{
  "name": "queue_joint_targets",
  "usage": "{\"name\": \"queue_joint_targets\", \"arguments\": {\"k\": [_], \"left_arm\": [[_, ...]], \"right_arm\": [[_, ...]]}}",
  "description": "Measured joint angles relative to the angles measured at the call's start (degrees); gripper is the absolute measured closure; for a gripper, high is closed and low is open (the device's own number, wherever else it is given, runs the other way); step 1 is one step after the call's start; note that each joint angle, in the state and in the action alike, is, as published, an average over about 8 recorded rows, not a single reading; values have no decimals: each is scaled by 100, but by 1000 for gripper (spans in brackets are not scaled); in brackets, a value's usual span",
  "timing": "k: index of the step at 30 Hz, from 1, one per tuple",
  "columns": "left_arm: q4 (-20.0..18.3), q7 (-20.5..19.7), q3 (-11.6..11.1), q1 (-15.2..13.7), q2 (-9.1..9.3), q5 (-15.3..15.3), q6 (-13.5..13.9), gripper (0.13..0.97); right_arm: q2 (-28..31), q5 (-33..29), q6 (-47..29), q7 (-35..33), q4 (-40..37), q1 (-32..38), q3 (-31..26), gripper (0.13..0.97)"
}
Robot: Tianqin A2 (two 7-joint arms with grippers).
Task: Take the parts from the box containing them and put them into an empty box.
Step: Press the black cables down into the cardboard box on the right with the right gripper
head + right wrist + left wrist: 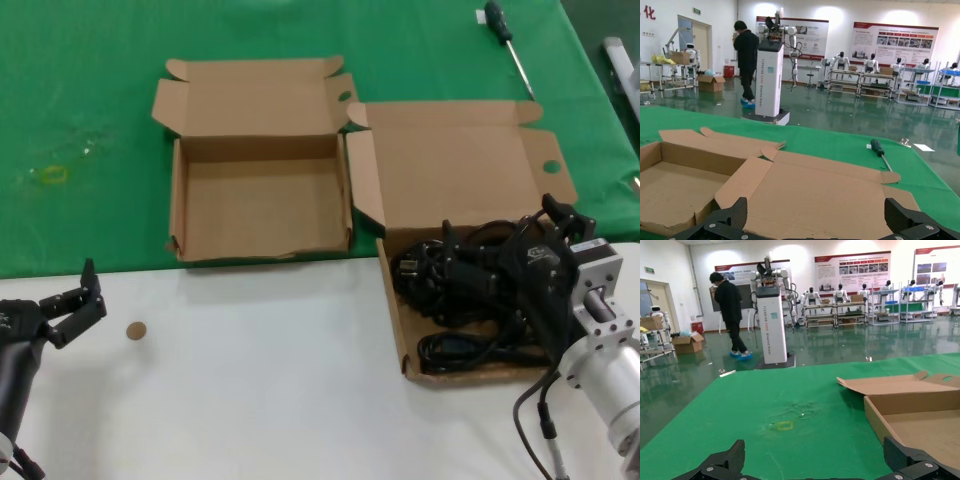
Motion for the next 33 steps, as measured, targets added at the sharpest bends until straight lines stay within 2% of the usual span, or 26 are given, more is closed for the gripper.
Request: {"name": "queue_joint_targets", "arguments": {"k": [27,33], "left_arm": [[0,0,0,0,0,0,0,154],[0,0,0,0,0,0,0,224]], "right_arm": [[0,0,0,0,0,0,0,129],[-1,2,-8,0,4,-4,8,129]]}}
